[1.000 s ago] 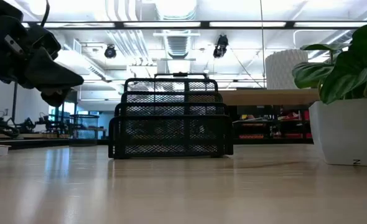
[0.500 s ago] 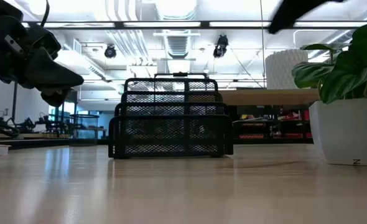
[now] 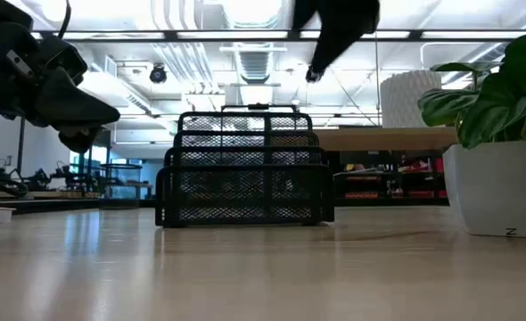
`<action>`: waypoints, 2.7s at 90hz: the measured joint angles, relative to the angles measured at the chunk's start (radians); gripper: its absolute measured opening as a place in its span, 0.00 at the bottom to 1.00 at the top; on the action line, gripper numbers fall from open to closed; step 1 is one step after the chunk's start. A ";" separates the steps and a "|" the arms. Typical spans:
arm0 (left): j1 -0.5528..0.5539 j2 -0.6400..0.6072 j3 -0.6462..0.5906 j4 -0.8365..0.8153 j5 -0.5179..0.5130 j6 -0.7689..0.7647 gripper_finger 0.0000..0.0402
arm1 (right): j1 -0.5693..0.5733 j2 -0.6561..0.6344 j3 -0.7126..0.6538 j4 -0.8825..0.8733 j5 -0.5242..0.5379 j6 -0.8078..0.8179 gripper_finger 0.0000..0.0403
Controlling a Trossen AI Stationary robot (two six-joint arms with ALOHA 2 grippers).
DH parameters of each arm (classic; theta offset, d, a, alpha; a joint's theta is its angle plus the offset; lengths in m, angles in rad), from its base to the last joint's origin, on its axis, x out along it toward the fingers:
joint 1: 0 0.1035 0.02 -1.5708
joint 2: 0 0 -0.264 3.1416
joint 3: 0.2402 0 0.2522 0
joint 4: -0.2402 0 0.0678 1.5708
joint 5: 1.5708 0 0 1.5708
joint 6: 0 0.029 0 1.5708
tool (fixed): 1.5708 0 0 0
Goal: Stock shelves
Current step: Put the white potted plant on the shelf
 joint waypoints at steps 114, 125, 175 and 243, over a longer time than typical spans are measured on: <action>0.000 0.000 0.000 0.000 0.000 0.000 0.02 | 0.073 0.000 -0.166 -0.176 -0.015 -0.103 0.92; 0.000 0.000 0.000 0.000 0.000 0.000 0.02 | 0.073 0.000 -0.166 -0.177 -0.047 -0.067 0.92; 0.000 0.000 0.000 0.000 0.000 0.000 0.02 | 0.121 0.002 -0.149 -0.158 -0.045 0.114 0.92; 0.000 0.000 0.000 0.000 0.000 0.000 0.02 | 0.124 0.002 -0.068 0.117 -0.153 0.722 0.92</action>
